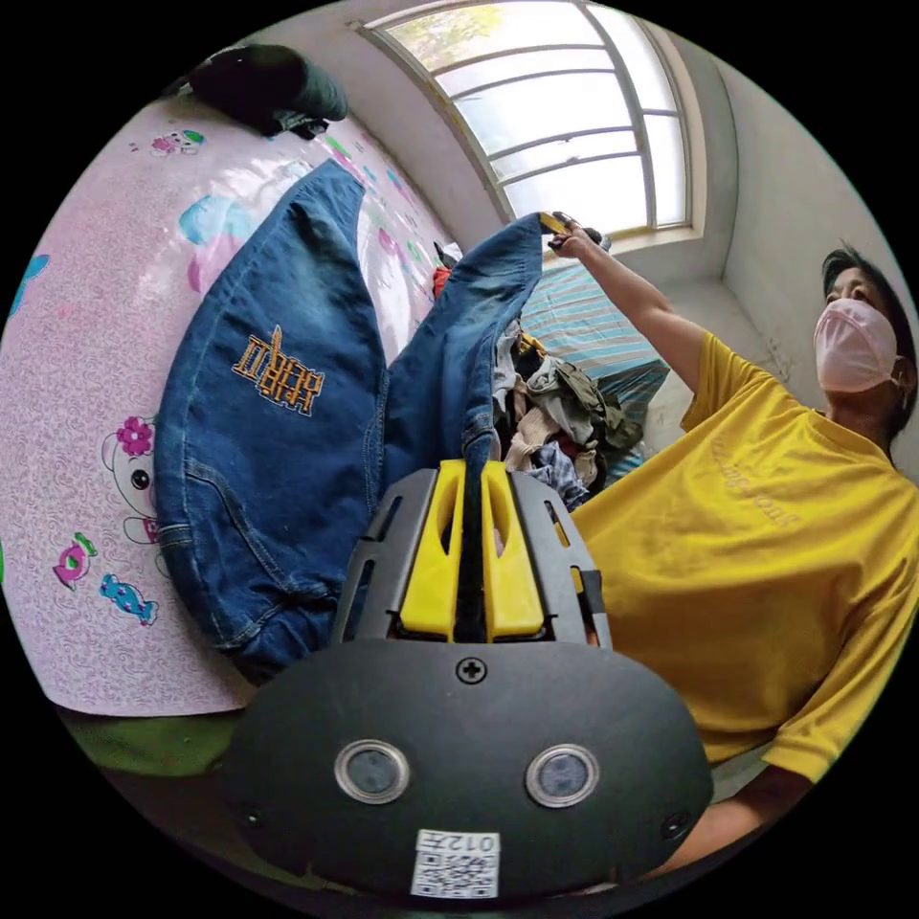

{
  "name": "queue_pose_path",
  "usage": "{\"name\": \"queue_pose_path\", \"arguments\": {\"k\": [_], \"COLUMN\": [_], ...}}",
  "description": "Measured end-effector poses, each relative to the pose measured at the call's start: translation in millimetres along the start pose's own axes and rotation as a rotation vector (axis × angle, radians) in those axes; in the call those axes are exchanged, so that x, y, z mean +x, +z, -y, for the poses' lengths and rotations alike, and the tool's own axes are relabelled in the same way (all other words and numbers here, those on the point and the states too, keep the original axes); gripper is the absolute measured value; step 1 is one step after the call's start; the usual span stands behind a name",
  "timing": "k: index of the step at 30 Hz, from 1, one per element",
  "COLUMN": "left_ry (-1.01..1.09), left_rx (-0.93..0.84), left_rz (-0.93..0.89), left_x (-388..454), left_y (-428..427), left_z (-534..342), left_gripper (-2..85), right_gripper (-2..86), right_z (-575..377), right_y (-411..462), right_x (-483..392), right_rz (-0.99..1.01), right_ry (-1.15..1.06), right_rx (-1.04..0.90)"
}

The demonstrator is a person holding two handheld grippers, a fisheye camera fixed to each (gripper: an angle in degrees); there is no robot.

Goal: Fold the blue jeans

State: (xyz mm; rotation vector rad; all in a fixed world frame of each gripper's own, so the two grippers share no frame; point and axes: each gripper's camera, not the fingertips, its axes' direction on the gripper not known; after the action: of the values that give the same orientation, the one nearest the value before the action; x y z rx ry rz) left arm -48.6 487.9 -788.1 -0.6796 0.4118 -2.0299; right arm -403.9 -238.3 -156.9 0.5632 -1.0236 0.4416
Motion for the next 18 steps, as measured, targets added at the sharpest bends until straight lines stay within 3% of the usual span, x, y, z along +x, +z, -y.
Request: {"name": "queue_pose_path", "arguments": {"k": [3,5,9,13,18], "left_ry": [-0.110,-0.221,-0.365,-0.342,-0.306], "left_rx": [0.078,0.121,0.119,0.127,0.139], "left_rz": [0.013,0.040,0.109,0.111,0.131], "left_x": [-47,-80,-137,-151,-152], "left_y": [-22,-32,-37,-44,-47], "left_z": [-7,-16,-34,-40,-43], "left_gripper": [1.2,1.4,1.7,1.7,1.6], "right_gripper": [2.1,5.9,9.1,8.2,7.6], "right_z": [0,-15,-67,-112,-156], "right_y": [86,165,245,270,243], "right_x": [-51,-91,-123,-84,31], "right_rz": [-0.029,-0.034,-0.034,0.009,0.147], "right_ry": [-0.070,-0.165,-0.319,-0.428,-0.333], "right_rx": [-0.053,-0.193,-0.348,-0.458,-0.595]}}
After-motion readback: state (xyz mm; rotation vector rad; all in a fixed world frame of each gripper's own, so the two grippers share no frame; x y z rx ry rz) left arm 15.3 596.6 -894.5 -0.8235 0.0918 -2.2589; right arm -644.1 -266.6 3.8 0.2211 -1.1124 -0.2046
